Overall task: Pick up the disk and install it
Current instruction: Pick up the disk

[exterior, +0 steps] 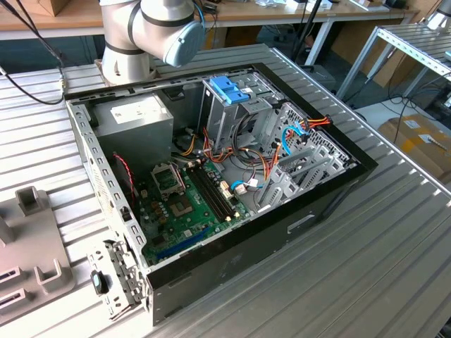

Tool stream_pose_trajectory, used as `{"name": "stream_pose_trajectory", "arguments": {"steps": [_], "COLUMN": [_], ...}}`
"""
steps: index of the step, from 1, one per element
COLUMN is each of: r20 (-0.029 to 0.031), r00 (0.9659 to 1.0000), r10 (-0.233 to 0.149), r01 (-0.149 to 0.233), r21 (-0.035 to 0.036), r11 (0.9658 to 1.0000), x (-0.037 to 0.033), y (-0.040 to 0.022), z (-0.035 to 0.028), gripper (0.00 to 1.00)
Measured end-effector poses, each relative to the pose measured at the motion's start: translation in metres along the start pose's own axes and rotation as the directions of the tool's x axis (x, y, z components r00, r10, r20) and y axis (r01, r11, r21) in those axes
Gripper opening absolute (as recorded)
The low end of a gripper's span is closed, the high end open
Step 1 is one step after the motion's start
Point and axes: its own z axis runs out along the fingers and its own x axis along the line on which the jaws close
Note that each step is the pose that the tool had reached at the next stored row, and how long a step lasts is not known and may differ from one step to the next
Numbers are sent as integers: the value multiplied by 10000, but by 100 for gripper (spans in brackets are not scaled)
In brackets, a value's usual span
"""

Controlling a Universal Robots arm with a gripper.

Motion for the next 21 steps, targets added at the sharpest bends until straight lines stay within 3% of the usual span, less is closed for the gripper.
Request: {"name": "stream_pose_trajectory", "arguments": {"steps": [1, 6, 8, 21], "r20": [0, 1, 1, 2], "r00": [10000, 10000, 10000, 10000], "r10": [0, 1, 0, 1], "r01": [0, -1, 0, -1], "r21": [0, 1, 1, 1], "r11": [10000, 10000, 10000, 10000], "x": [0, -2, -5, -13], "y": [0, 0, 0, 1], "z": [1, 56, 121, 360], "gripper": [60, 60, 60, 60]}}
